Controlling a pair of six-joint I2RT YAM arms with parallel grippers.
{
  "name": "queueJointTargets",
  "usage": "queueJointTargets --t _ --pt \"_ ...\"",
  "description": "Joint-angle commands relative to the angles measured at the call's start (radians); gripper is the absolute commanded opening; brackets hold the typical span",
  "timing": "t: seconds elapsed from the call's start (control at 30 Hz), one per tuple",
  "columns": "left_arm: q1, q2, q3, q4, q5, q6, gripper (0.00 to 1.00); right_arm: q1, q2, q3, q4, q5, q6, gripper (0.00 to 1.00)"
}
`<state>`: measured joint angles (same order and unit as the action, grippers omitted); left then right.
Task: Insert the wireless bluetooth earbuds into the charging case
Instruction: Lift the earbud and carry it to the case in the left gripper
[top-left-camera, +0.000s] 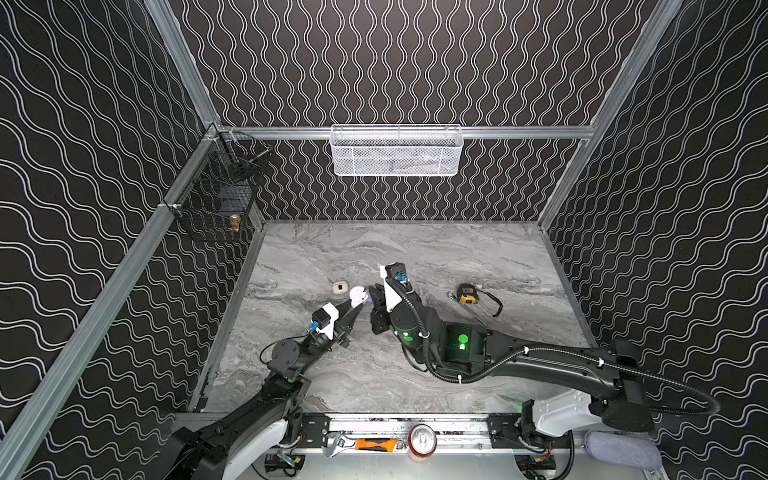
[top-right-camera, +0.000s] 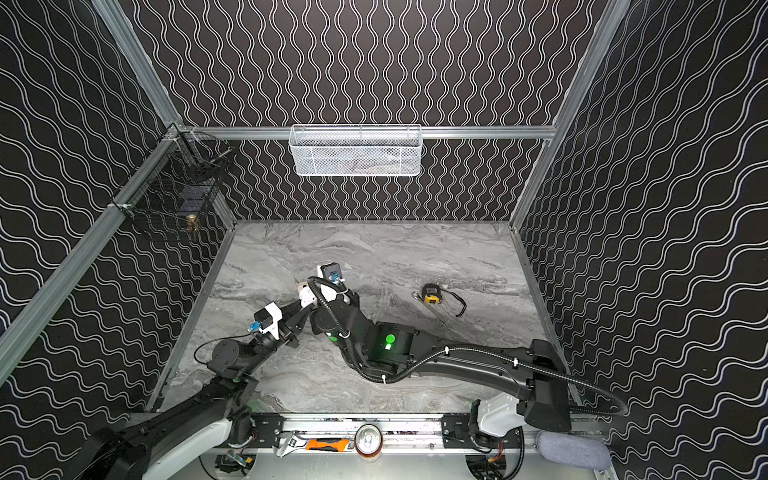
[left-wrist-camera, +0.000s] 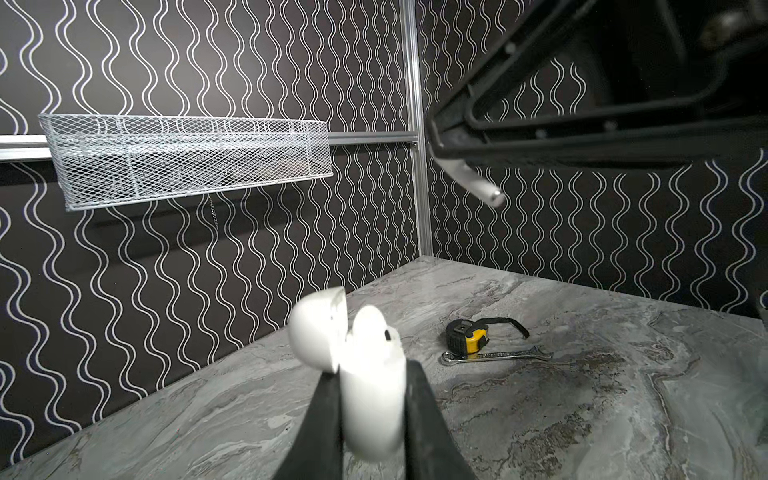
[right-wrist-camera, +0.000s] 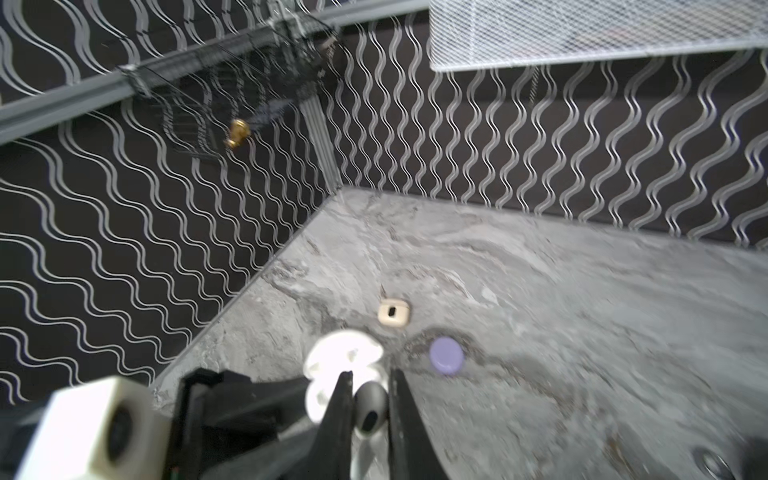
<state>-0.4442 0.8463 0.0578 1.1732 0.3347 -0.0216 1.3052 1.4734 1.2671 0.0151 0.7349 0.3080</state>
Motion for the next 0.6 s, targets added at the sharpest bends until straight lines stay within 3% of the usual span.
queueJointTargets --t 0.0,0.27,0.57 --pt "0.001 -0.008 -0.003 0.047 0.014 -0.007 0.0 0.002 0.039 0.022 0.147 0.015 -0.067 0.09" --pt "0.002 -0.019 -0.002 0.04 0.01 -0.006 0.0 0.004 0.116 0.026 0.214 -0.013 -0.081 0.09" --pt "0.001 -0.04 0.002 0.005 -0.006 -0.01 0.0 0.003 0.111 -0.084 0.315 -0.024 -0.107 0.09"
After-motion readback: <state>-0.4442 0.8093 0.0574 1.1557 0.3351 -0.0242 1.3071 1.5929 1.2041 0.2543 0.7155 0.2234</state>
